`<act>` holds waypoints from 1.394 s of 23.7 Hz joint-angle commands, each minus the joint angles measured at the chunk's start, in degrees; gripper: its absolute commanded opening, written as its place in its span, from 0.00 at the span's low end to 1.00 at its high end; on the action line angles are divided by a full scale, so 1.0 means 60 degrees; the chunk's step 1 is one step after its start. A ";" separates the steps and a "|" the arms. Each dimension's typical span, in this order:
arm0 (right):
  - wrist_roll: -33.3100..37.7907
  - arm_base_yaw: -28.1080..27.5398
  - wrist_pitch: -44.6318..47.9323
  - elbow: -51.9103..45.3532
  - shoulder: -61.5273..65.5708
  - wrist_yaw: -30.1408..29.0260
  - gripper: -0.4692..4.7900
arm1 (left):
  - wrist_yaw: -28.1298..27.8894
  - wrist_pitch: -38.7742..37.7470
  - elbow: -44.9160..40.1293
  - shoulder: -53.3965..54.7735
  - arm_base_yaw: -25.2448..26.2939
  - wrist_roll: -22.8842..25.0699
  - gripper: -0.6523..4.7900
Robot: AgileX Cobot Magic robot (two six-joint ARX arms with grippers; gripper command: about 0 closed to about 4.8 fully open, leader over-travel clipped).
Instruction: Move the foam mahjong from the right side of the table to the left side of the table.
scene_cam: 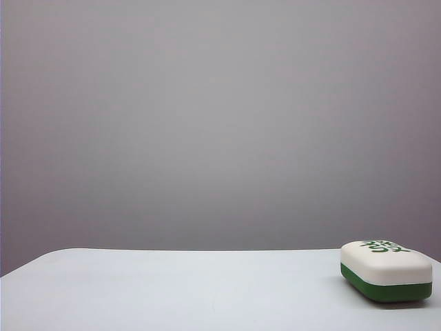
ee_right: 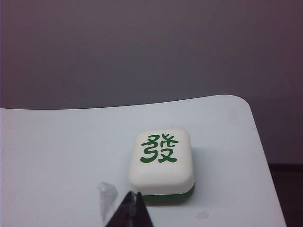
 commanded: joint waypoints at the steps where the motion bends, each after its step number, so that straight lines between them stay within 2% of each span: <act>1: 0.0007 0.0011 0.0076 -0.0062 0.0000 0.0015 0.08 | 0.0022 0.0295 0.0047 0.0011 0.0004 0.0004 0.11; 6: 0.0011 0.0011 0.0080 -0.0062 0.0000 0.0011 0.08 | 0.0044 0.0623 0.0073 0.0011 0.0004 -0.0084 0.11; 9: 0.0208 0.0011 0.0379 -0.0025 0.0000 0.0022 0.08 | 0.0047 0.0452 0.0561 0.0018 0.0004 -0.1202 0.11; 12: 0.1931 0.0011 0.0688 0.0193 0.0029 0.0459 0.08 | 0.0033 0.0244 0.1770 0.0044 0.0004 -0.1494 0.11; 15: 0.1960 0.0004 0.0652 0.0550 0.0171 0.0845 0.08 | 0.0000 0.0084 0.2634 0.0353 0.0007 -0.1486 0.11; 17: 0.1938 -0.0007 0.0663 0.1031 0.0576 0.1126 0.08 | -0.0025 -0.0470 0.3639 0.1144 0.0007 -0.1162 0.11; 20: 0.1912 -0.0160 0.0645 0.1971 0.1774 0.1071 0.08 | -0.0113 -0.1574 0.5231 0.2758 0.0015 0.0619 0.11; 21: 0.1821 -0.0233 0.0648 0.2197 0.2091 0.1005 0.08 | -0.0197 -0.2018 0.5756 0.3209 0.0015 0.0936 0.11; 23: 0.1275 -0.0474 0.0616 0.2838 0.2991 0.0896 0.08 | -0.0153 -0.3082 0.6914 0.4189 0.0011 0.1202 0.11; 25: 0.0922 -0.0911 0.0612 0.3464 0.3942 0.0521 0.08 | 0.0273 -0.3858 0.7843 0.4987 0.0011 0.1512 0.11; 27: 0.0889 -0.1639 0.0674 0.3989 0.5013 -0.0386 0.08 | 0.0933 -0.4255 0.8473 0.5552 0.0011 0.1974 0.11; 28: 0.0765 -0.2211 0.0765 0.4251 0.5719 -0.1140 0.08 | 0.1286 -0.4422 0.8754 0.5807 0.0011 0.2222 0.11; 30: 0.0725 -0.3271 0.0965 0.4663 0.6929 -0.2240 0.08 | 0.1421 -0.4681 0.9034 0.6164 0.0011 0.2277 0.11; 32: 0.0718 -0.4266 0.1162 0.5144 0.8298 -0.3013 0.08 | 0.1592 -0.5289 0.9209 0.6626 0.0011 0.2455 0.11; 33: 0.0714 -0.4430 0.1158 0.5268 0.8637 -0.3078 0.08 | 0.1672 -0.5464 0.9213 0.6710 0.0015 0.2470 0.11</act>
